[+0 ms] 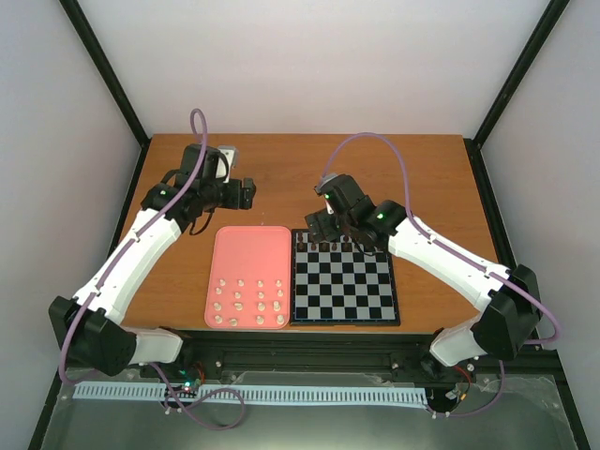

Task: Set up the chess pieces on the board
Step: Pick up the chess piece from the storage box.

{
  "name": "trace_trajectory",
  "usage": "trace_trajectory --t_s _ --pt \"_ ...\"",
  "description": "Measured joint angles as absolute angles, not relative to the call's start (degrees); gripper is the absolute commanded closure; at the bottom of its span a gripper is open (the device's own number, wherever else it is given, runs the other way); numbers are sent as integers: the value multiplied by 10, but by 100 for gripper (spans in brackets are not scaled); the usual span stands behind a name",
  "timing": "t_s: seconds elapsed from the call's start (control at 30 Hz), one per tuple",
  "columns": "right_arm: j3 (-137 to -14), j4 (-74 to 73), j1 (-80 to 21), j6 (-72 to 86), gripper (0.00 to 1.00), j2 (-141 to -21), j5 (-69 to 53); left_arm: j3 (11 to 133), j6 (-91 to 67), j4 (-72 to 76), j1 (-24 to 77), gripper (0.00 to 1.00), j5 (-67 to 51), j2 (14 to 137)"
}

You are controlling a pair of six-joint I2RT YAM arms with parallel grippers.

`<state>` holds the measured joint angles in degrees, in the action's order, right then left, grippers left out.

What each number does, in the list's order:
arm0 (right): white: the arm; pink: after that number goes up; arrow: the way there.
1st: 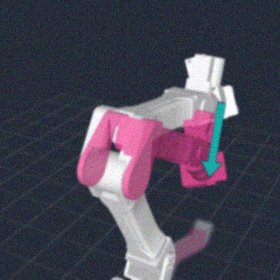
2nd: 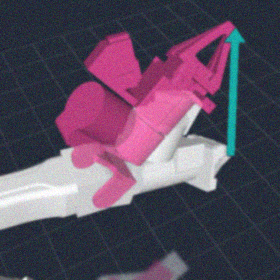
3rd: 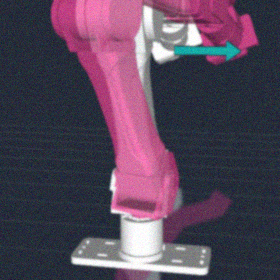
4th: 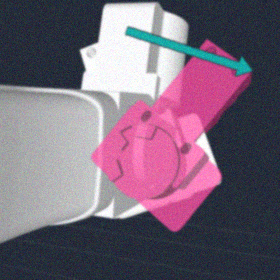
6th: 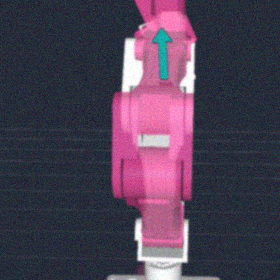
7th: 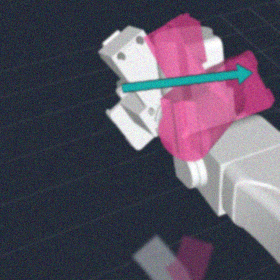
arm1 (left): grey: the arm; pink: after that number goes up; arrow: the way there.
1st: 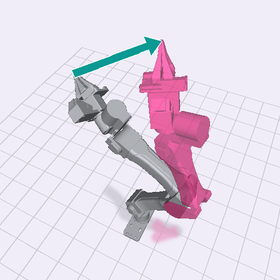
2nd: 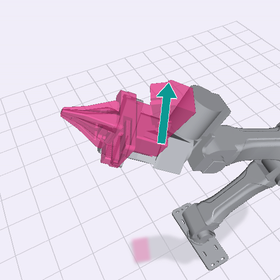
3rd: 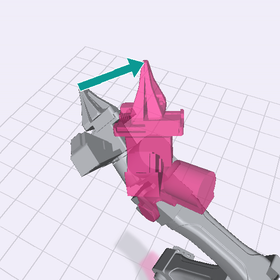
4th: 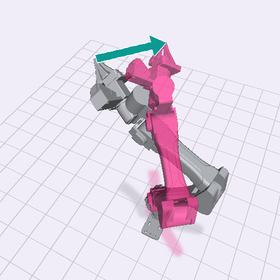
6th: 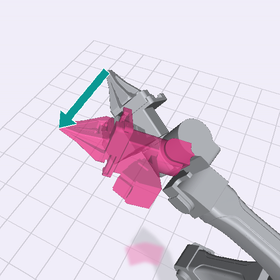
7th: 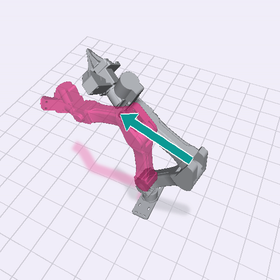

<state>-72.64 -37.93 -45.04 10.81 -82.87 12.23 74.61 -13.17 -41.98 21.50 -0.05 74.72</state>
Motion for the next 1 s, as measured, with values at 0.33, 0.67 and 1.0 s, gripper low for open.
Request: trace_trajectory --t_s 0.33,0.67,1.0 --pt "-728 -380 -450 108 0 -829 125 746 -121 -421 215 0 -1 761" --pt "-735 -386 -449 101 0 -829 127 752 -121 -441 210 0 17 769" --pt "-825 -415 -417 69 2 -880 124 734 -141 -473 113 0 -28 766"
